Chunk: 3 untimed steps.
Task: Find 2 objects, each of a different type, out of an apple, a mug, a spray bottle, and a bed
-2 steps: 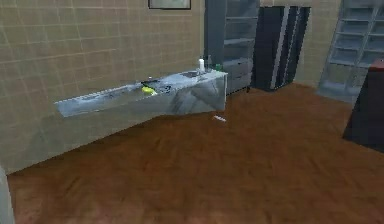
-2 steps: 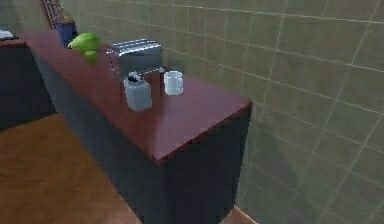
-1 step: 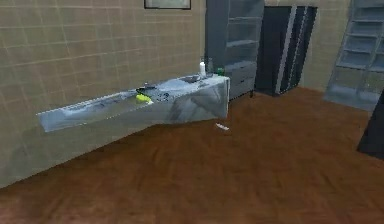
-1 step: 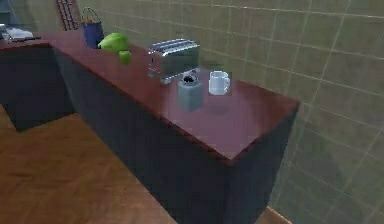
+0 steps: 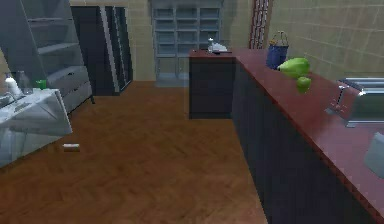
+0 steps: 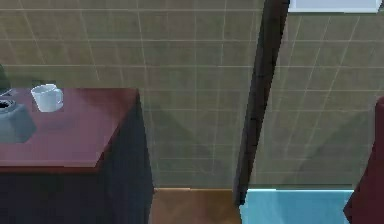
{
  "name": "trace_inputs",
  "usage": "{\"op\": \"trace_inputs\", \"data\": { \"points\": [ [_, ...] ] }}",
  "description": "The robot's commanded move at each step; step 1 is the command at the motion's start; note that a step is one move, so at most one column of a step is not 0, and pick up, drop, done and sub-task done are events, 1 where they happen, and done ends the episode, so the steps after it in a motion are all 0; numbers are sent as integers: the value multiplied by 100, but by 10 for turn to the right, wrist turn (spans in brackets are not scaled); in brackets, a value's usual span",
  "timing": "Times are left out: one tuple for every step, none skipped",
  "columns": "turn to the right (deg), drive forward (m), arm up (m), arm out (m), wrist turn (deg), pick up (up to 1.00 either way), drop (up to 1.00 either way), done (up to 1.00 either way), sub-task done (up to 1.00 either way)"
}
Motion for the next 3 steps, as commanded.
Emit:
{"op": "trace_inputs", "data": {
  "points": [
    [0,75,0,0,0,0,0,0,0],
    [450,0,0,0,0,0,0,0,0],
    [0,0,0,0,0,0,0,100,0]
  ]
}}
